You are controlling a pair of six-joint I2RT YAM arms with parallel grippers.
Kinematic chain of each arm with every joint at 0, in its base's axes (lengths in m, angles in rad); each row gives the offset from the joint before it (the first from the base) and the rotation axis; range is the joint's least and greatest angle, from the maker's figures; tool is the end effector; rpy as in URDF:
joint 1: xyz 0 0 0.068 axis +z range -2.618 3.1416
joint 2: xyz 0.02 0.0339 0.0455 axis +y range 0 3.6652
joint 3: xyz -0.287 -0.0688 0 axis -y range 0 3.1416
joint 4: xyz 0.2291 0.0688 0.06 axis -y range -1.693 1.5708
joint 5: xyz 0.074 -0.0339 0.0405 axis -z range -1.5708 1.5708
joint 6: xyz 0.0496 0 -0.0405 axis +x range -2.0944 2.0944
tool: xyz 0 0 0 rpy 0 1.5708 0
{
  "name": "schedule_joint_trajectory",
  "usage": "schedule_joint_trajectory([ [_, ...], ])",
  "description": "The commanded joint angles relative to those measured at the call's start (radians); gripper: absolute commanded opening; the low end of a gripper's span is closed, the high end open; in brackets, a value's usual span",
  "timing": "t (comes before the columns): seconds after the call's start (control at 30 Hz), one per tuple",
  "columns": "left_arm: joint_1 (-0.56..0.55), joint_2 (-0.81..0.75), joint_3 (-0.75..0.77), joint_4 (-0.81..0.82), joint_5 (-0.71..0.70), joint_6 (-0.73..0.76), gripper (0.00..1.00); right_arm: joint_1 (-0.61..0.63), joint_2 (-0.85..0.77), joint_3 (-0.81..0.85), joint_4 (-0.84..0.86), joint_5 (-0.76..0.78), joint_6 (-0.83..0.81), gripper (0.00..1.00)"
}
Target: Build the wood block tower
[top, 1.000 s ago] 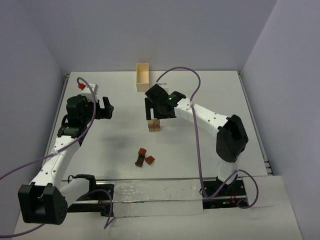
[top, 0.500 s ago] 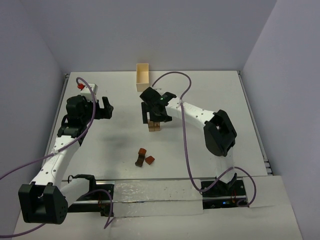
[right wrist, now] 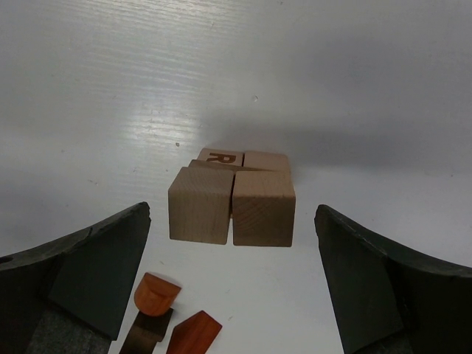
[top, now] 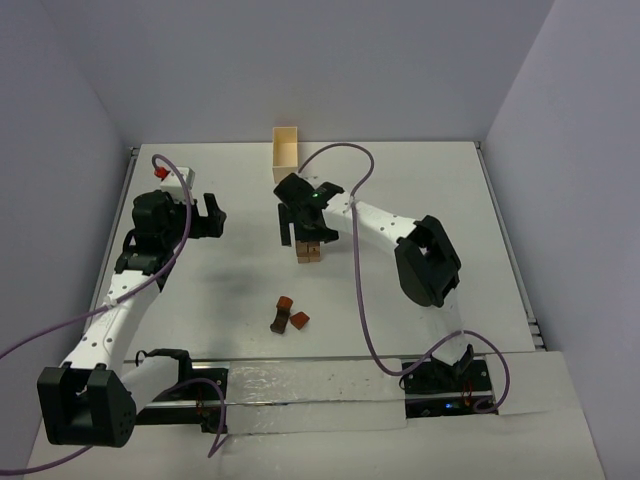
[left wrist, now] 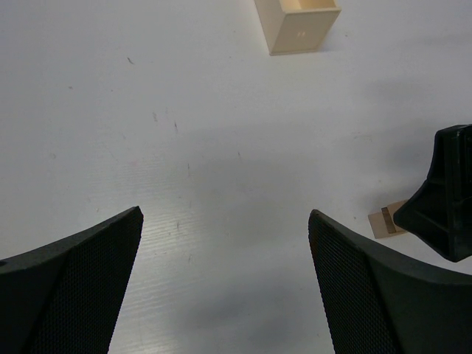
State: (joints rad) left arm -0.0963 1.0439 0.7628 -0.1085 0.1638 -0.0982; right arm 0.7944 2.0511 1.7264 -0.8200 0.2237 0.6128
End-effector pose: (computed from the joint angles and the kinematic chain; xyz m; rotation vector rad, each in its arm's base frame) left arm 0.2243 -0.0298 0.3090 0.1062 1.9631 -0.2882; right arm 0.3158 0.3058 0.2404 -0.1776 2.6660 0.1451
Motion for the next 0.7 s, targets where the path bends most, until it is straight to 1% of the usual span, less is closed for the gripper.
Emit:
schedule_joint_trajectory([
  [0.0, 0.009, 0.005, 0.001, 0.041, -0.005, -0.011, 0.99, 0.000, 0.025, 0.057, -0.026, 0.030, 0.015, 1.00],
  [0.67, 0.009, 0.024, 0.023, 0.027, 0.020, -0.003, 0.99, -0.021, 0.103, 0.050, -0.030, -0.046, 0.064, 0.99],
])
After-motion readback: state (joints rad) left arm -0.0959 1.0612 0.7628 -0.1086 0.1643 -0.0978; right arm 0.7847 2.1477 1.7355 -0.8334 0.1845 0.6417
